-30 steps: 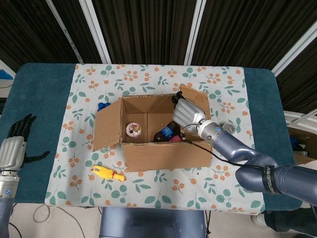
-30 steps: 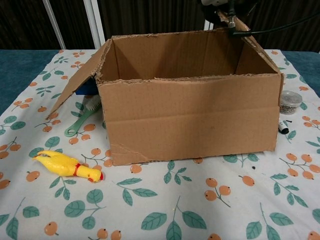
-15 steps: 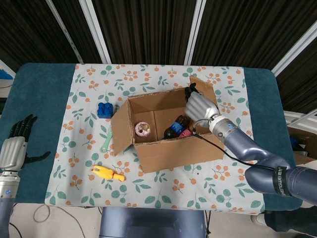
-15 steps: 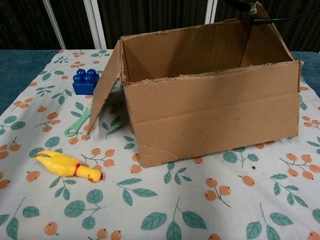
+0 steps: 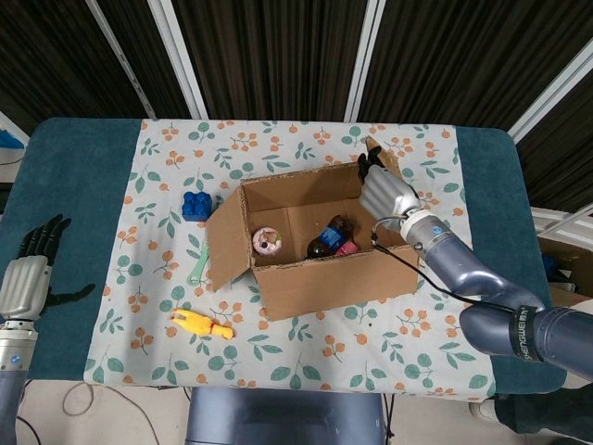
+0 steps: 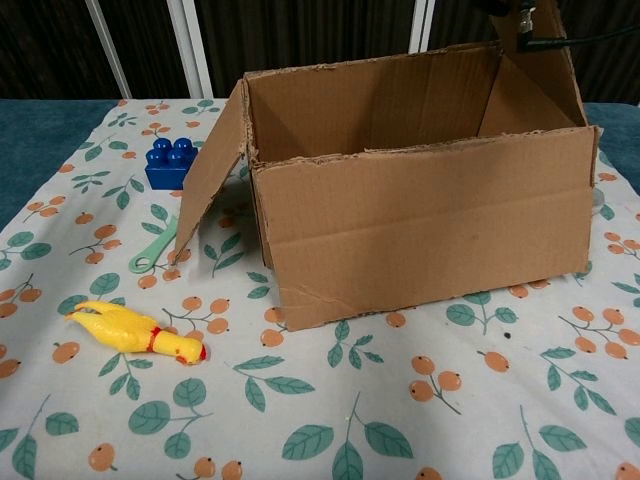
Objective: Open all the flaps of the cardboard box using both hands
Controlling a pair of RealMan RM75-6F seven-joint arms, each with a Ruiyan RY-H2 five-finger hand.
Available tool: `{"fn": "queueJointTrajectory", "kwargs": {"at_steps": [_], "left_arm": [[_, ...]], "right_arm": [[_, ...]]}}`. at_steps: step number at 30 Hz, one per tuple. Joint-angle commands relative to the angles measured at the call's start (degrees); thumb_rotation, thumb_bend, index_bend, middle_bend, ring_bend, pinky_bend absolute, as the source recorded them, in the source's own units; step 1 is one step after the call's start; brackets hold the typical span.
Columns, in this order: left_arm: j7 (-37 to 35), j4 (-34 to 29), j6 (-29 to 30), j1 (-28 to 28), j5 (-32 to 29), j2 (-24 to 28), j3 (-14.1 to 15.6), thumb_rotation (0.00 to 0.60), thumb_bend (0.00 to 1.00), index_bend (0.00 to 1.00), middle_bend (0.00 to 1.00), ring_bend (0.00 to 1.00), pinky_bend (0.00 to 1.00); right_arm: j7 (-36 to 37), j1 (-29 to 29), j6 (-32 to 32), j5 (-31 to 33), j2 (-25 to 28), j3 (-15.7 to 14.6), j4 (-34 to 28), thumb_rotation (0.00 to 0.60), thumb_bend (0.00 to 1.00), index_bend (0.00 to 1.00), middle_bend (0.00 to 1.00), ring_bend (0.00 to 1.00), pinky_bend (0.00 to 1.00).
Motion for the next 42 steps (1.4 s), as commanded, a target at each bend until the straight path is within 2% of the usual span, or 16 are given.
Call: {"fn": "queueJointTrajectory", "kwargs": {"at_steps": [1,16,21,23,42], "left_arm": [[-0.05,-0.1,-0.11,0.0,-0.07,0.04,0.0,0.6,0.07,0.0,0.0,0.0,0.03],[-0.3,-0.42,-0.41,-0.02,-0.19,0.31,-0.01,0.6,0.07,0.0,0.0,0.0,0.03],[-0.29,-0.49,-0.43,-0.02,-0.09,0.36,0.04,0.6,0.07,0.0,0.0,0.0,0.03],[-0.28,-0.51,-0.43,-0.03,-0.06,0.35,0.05,0.6,0.07,0.0,0.0,0.0,0.03],[-0.25,-0.68,-0.67,-0.09,-0.05,0.52,0.12,0.6,0.07,0.0,0.0,0.0,0.03]], "right_arm": [[-1.43,0.55,0.48,1.01,0.09,-0.74,0.4,0.6,0.66,0.37,0.19,0.1,0.19],[-5.84,1.86,1.17,3.58,2.34,-3.22,2.23,0.6,0.66,0.35,0.18,0.1,0.19],[-6.06,1.61,1.17,3.97,3.07,-3.73,2.3,0.6,0.57,0.23,0.14,0.08,0.19],[-6.15,1.41,1.15,3.4,3.2,-3.89,2.36,0.6,0.56,0.22,0.12,0.07,0.19],[-8.43,0.53,1.65,2.97,4.37,-4.91,4.95,0.6,0.54,0.2,0.11,0.07,0.19]]}}
